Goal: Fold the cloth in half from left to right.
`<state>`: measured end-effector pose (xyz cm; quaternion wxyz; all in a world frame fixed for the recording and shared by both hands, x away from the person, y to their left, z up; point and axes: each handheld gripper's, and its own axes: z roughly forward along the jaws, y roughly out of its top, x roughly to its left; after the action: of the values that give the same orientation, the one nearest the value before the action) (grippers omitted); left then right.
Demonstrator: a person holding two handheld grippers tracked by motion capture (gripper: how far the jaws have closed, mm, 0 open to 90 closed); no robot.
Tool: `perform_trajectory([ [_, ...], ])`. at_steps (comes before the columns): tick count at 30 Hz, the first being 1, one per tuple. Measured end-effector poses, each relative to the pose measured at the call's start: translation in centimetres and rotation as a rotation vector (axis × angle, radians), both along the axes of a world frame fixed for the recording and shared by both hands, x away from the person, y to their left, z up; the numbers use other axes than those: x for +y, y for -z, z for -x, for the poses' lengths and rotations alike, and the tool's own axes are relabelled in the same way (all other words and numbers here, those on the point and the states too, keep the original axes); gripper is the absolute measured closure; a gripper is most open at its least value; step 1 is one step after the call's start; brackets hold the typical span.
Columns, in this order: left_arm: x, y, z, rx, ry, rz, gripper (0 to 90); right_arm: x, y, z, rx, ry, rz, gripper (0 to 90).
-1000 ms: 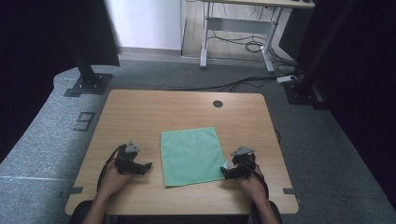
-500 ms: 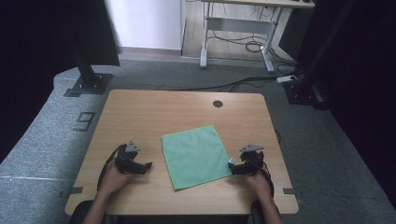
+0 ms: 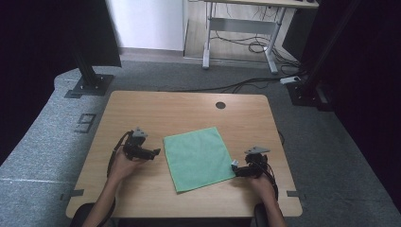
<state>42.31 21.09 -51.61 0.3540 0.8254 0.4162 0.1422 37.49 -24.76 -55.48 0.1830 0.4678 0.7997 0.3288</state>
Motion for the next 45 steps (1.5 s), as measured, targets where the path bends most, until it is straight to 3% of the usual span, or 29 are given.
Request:
perform_trajectory([
  [9,-1.9,-0.3,-2.9,-0.015,-0.031,0.003,22.1,-0.1,0.1,0.0,-0.010,-0.008,-0.006,0.0],
  [13,-2.6,0.1,-3.9,-0.020,-0.048,-0.035,25.5,-0.1,0.1,0.0,-0.013,-0.008,-0.008,0.0],
  [16,-3.0,0.3,-4.3,-0.019,-0.065,-0.027,29.1,-0.1,0.1,0.0,-0.015,-0.009,-0.008,0.0],
  [17,-3.2,0.5,-4.5,-0.018,-0.075,-0.042,29.8,-0.1,0.1,0.0,-0.015,-0.009,-0.009,0.0],
  [25,-3.6,2.2,-5.2,0.012,-0.107,-0.101,31.1,-0.1,0.2,0.0,-0.018,-0.013,-0.010,0.0],
  [28,-3.0,2.6,-5.2,0.006,-0.103,-0.060,30.4,-0.2,0.2,0.0,-0.019,-0.013,-0.010,0.0],
  [34,-2.6,3.1,-5.2,-0.024,-0.100,-0.038,25.5,-0.2,0.2,0.0,-0.020,-0.015,-0.010,0.0],
  [45,-2.6,3.1,-5.3,-0.017,-0.123,-0.044,19.2,-0.1,-0.2,-0.1,0.002,-0.042,-0.021,3.0],
])
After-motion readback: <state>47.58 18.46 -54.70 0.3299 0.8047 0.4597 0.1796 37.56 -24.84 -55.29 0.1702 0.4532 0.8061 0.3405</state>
